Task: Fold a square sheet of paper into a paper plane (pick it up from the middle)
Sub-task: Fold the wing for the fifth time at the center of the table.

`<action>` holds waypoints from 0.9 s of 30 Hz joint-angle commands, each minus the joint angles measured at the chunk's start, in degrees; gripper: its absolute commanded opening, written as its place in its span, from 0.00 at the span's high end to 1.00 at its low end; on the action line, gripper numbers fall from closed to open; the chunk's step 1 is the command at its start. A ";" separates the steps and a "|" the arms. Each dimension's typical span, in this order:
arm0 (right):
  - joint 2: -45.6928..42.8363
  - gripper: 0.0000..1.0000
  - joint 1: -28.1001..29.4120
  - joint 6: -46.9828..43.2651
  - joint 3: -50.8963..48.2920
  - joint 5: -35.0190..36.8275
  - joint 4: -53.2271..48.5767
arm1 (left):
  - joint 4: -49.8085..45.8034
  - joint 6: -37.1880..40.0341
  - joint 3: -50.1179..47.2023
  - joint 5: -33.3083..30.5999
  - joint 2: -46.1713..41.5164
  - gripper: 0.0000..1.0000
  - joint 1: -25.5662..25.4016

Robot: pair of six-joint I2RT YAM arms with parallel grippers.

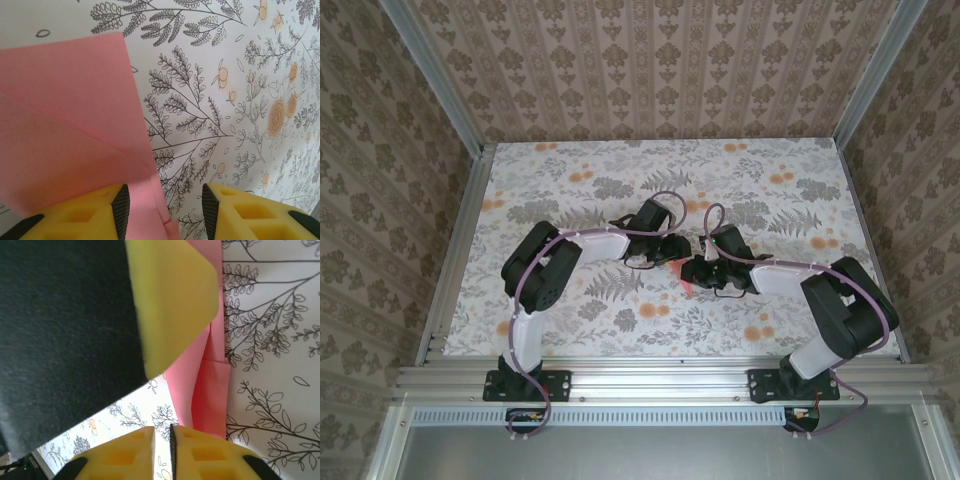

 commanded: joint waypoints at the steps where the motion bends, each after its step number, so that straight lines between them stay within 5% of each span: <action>1: -0.35 0.79 -0.31 -0.59 1.10 0.78 -1.10 | -2.68 0.85 0.89 -0.11 1.81 0.54 0.35; 27: 3.45 0.62 -0.40 -4.44 5.29 6.29 -6.20 | -2.95 0.96 1.03 -0.29 1.50 0.54 0.34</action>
